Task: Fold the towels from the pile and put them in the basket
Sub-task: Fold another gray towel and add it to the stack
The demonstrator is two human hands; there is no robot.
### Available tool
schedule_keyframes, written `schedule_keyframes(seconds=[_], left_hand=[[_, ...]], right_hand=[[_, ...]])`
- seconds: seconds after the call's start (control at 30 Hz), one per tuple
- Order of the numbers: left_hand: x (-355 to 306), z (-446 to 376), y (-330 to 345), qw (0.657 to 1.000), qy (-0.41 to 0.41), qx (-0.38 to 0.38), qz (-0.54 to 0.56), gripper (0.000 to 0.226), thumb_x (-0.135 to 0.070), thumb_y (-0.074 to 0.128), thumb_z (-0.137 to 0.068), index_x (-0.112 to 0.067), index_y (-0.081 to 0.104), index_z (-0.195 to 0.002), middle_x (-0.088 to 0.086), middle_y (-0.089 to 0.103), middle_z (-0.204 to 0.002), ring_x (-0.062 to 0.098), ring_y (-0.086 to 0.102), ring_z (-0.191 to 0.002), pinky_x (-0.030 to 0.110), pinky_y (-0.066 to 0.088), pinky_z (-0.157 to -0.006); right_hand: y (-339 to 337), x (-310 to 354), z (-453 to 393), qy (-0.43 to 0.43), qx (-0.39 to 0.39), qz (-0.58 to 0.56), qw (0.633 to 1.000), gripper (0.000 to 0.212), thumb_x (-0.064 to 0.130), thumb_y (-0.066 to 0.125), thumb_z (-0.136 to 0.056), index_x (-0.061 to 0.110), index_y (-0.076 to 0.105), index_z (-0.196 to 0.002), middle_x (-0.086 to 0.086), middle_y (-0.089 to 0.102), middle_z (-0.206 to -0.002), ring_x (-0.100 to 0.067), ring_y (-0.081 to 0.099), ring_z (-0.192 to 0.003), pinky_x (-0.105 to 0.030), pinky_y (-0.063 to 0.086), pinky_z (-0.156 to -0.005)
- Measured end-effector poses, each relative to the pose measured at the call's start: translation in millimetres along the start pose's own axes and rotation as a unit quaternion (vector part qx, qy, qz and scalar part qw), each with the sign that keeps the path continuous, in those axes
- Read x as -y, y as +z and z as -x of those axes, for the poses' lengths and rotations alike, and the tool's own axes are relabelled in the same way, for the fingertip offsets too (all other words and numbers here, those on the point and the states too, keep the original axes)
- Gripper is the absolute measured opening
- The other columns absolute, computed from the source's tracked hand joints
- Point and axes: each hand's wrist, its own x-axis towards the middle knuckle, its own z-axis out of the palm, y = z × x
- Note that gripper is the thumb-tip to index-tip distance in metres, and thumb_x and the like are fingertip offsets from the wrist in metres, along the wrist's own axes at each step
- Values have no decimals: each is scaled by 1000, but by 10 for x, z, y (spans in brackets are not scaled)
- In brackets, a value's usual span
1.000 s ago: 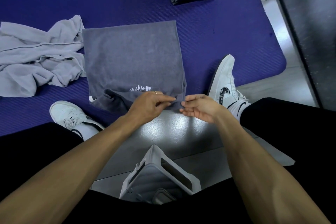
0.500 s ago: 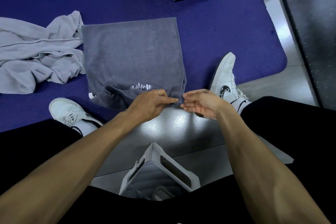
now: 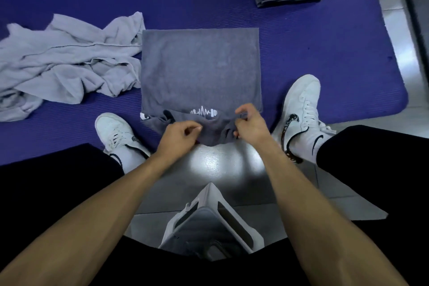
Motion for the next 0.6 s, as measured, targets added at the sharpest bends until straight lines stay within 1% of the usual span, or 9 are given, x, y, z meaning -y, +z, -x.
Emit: schedule_keyframes(seconds=[0.07, 0.13, 0.2, 0.27, 0.33, 0.4, 0.5, 0.53, 0.6], left_hand=[[164, 75, -113, 994, -84, -53, 37, 12, -15, 64, -94, -19, 75, -92, -10, 71, -80, -4, 62, -73, 11, 47, -75], [343, 158, -202, 981, -154, -98, 71, 14, -15, 64, -94, -25, 72, -88, -11, 69, -78, 2, 64, -75, 19, 50, -78], [497, 232, -278, 969, -188, -135, 82, 10, -17, 65, -92, -26, 70, -91, -9, 69, -80, 8, 66, -79, 28, 54, -82], [575, 262, -353, 961, -208, -165, 71, 1, -21, 67, -92, -22, 67, -92, -8, 67, -80, 9, 64, -76, 30, 54, -78], [590, 248, -408, 945, -250, -192, 85, 14, -31, 66, -92, -18, 64, -89, -4, 68, -80, 12, 65, -73, 31, 54, -74], [551, 178, -449, 909, -323, -205, 163, 35, -48, 64, -90, -14, 64, -83, 3, 70, -79, 15, 66, -68, 35, 56, -72], [422, 10, -565, 850, -434, -169, 247, 60, -70, 61, -81, -10, 65, -78, 7, 71, -73, 19, 68, -63, 35, 60, -64], [381, -45, -602, 841, -458, -138, 252, 61, -70, 62, -80, -9, 65, -79, 7, 71, -74, 21, 69, -65, 34, 60, -64], [322, -137, -660, 838, -481, -69, 248, 52, -59, 67, -83, -8, 64, -84, 8, 71, -77, 22, 69, -67, 33, 59, -64]], right_hand=[[268, 57, -24, -41, 26, 46, 998, 24, -2, 46, -90, 12, 64, -95, -3, 58, -80, -17, 56, -64, -25, 49, -61], [510, 73, -34, -44, 48, 80, 995, 25, 1, 46, -90, 11, 70, -91, -1, 61, -82, -17, 58, -74, -27, 48, -72], [690, 65, -45, -31, 59, 87, 994, 25, 5, 47, -92, 13, 71, -92, -2, 66, -86, -17, 61, -78, -24, 45, -70], [793, 66, -68, -15, 59, 94, 994, 27, 8, 46, -93, 15, 72, -97, -2, 69, -92, -17, 65, -80, -19, 46, -62], [860, 83, -95, -3, 59, 109, 992, 29, 8, 45, -93, 17, 71, -100, 1, 70, -96, -14, 66, -77, -14, 44, -55], [906, 103, -123, -9, 53, 127, 990, 30, 9, 44, -92, 18, 72, -99, 2, 70, -98, -13, 66, -81, -16, 45, -62], [935, 120, -144, -17, 39, 141, 989, 30, 7, 45, -90, 17, 73, -94, -1, 72, -94, -17, 66, -89, -23, 50, -76], [937, 115, -145, -17, 35, 140, 989, 29, 6, 46, -90, 16, 73, -92, -2, 72, -90, -19, 67, -87, -26, 53, -79], [934, 103, -148, -19, 30, 139, 990, 29, 4, 47, -90, 15, 74, -90, 0, 70, -82, -21, 69, -86, -31, 56, -85]])
